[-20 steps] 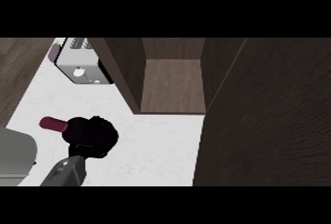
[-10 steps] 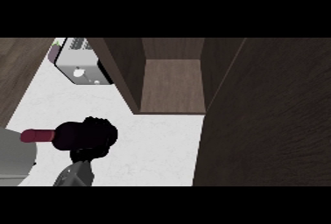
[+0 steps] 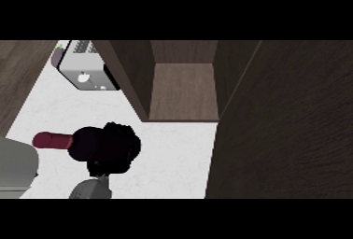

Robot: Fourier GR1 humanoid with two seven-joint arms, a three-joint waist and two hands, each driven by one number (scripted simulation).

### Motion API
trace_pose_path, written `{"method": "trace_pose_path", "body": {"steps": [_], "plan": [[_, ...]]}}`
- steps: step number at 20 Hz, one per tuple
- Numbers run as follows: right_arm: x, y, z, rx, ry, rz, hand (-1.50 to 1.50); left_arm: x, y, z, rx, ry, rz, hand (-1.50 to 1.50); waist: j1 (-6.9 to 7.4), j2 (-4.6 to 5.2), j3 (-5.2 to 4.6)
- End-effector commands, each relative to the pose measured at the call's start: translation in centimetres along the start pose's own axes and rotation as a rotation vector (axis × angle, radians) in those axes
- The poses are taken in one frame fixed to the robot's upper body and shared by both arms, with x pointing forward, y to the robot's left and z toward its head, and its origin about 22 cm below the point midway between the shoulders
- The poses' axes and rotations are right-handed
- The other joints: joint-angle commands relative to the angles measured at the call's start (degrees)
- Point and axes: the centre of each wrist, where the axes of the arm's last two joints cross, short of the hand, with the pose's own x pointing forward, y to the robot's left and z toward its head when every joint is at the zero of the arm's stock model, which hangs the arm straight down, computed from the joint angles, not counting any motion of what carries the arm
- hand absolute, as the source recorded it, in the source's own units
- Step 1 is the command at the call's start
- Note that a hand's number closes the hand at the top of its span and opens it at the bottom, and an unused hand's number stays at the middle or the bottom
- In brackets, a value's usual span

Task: Pick up the wine, place it into the cabinet and close the cabinet

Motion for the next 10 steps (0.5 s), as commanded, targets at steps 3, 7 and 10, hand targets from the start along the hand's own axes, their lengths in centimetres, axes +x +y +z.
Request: {"method": "trace_pose_path", "body": {"steps": [3,7,10], "plan": [[1.3,-0.2,2.3,0.029,-0.021,-0.038,-1.50,1.0,-4.9,1.5,-0.018,0.032,0.016,1.50,-0.31,0.07,-0.01],[1.7,-1.0,2.7,0.032,-0.025,-0.012,-1.50,-0.3,-8.2,1.7,0.015,0.038,0.028,1.50,-0.73,0.14,-0.02],[0.9,-1.3,1.3,0.025,-0.030,-0.012,-1.50,-0.9,-8.8,0.6,0.057,0.062,0.023,1.50,-0.60,0.25,-0.04]]}}
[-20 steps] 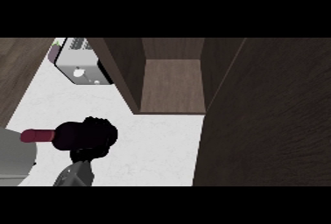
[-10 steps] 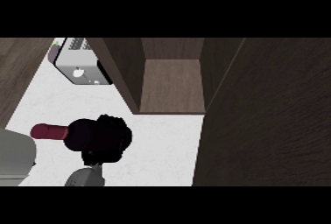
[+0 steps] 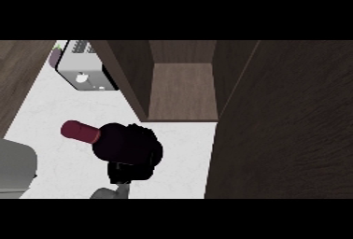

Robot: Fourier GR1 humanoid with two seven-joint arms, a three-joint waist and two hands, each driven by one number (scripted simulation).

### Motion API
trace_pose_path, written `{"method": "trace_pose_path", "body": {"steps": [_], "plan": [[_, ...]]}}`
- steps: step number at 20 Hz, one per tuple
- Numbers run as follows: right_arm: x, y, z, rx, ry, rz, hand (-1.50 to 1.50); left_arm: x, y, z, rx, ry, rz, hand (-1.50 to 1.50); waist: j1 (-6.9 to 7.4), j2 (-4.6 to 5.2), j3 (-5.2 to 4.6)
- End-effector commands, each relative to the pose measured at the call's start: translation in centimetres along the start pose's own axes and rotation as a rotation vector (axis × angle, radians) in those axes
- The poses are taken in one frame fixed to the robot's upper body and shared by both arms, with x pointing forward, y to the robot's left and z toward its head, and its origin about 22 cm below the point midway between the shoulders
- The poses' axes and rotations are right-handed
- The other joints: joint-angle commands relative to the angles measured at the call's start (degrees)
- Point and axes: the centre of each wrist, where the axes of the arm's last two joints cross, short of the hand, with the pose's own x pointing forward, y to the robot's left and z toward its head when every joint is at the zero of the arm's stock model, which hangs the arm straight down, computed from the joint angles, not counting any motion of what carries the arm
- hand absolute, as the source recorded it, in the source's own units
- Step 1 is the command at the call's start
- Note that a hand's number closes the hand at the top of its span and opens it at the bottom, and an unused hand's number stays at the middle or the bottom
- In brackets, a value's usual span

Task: Pick up the wine, place it into the cabinet and close the cabinet

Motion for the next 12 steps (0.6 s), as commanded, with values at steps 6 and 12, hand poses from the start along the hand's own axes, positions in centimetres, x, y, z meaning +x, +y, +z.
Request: {"method": "trace_pose_path", "body": {"steps": [6,12], "plan": [[-0.3,0.8,0.6,0.024,0.000,-0.040,-1.50,-2.3,-3.2,-0.6,0.076,0.057,0.009,1.50,-0.25,0.11,-0.02],[-0.6,0.3,-0.4,0.030,0.004,-0.034,-1.50,-4.5,-2.2,-1.7,0.095,0.046,-0.014,1.50,-0.33,0.18,-0.04]]}}
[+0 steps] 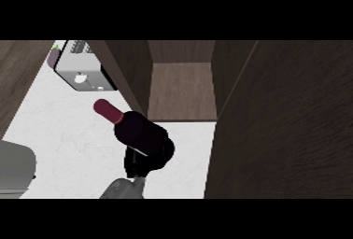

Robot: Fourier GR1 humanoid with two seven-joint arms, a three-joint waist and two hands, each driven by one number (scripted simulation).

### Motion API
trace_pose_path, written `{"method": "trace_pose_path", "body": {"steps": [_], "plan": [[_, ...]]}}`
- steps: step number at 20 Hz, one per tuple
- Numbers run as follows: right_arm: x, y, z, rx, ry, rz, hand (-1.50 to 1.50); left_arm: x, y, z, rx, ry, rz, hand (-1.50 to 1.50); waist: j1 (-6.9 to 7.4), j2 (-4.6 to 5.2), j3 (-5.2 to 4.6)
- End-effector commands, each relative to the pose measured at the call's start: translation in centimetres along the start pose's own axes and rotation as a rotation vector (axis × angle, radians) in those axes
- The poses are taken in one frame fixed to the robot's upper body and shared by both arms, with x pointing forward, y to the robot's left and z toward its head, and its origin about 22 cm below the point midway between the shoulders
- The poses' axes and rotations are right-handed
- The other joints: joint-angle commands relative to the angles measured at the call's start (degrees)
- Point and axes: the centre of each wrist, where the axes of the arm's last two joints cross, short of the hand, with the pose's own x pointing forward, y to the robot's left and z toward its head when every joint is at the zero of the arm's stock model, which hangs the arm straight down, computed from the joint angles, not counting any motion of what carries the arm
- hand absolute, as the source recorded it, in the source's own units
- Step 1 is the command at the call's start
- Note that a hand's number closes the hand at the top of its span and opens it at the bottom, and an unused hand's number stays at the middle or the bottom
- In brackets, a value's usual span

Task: Pick up the wine, place it into the cabinet and close the cabinet

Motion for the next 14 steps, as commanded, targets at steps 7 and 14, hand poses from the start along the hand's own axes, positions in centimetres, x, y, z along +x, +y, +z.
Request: {"method": "trace_pose_path", "body": {"steps": [7,14], "plan": [[0.0,-1.1,0.1,0.020,-0.037,-0.055,-1.50,-1.1,-1.5,-2.7,-0.013,-0.061,-0.035,1.50,-0.19,0.05,-0.01],[0.0,-1.0,0.0,0.010,-0.029,-0.041,-1.50,0.7,-3.6,-7.1,-0.016,-0.076,-0.026,1.50,-0.56,0.14,-0.03]]}}
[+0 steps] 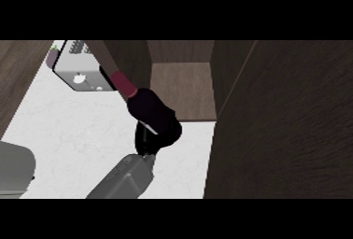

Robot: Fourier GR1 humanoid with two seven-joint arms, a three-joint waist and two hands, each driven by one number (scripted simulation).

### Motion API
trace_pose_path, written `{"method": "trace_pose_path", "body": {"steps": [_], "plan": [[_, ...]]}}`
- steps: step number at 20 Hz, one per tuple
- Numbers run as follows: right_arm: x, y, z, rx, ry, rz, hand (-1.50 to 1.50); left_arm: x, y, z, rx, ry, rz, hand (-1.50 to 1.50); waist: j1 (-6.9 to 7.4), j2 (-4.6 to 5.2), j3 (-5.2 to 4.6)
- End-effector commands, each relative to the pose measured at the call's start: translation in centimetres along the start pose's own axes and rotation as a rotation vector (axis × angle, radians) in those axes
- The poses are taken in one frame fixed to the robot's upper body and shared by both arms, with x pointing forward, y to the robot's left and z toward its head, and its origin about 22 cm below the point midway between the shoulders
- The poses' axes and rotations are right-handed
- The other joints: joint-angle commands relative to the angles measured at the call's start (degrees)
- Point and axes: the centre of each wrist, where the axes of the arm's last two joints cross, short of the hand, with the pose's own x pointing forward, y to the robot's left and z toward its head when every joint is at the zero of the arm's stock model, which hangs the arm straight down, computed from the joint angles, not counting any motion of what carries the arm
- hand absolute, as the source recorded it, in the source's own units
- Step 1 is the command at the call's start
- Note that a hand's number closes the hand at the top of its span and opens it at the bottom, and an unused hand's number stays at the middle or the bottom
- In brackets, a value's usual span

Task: Pick up the wine, place it into the cabinet and close the cabinet

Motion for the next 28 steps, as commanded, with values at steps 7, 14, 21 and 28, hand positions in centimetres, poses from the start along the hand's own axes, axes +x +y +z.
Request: {"method": "trace_pose_path", "body": {"steps": [7,14,21,28], "plan": [[0.4,0.6,-1.3,0.025,0.001,-0.035,-1.50,0.2,-1.4,-3.0,0.053,0.002,-0.008,1.50,-0.83,0.21,-0.04],[-0.6,0.6,0.1,0.026,-0.016,-0.035,-1.50,3.2,-2.3,-8.1,0.080,-0.044,-0.007,1.50,-0.82,0.24,0.00],[-0.9,0.2,-0.4,0.017,-0.012,-0.031,-1.50,4.5,-3.6,-10.0,0.065,-0.024,-0.021,1.50,-0.89,0.26,0.00],[-1.2,1.0,0.3,0.043,-0.035,-0.040,-1.50,5.9,-4.8,-11.7,0.102,-0.005,-0.067,1.50,-2.43,0.57,0.00]]}}
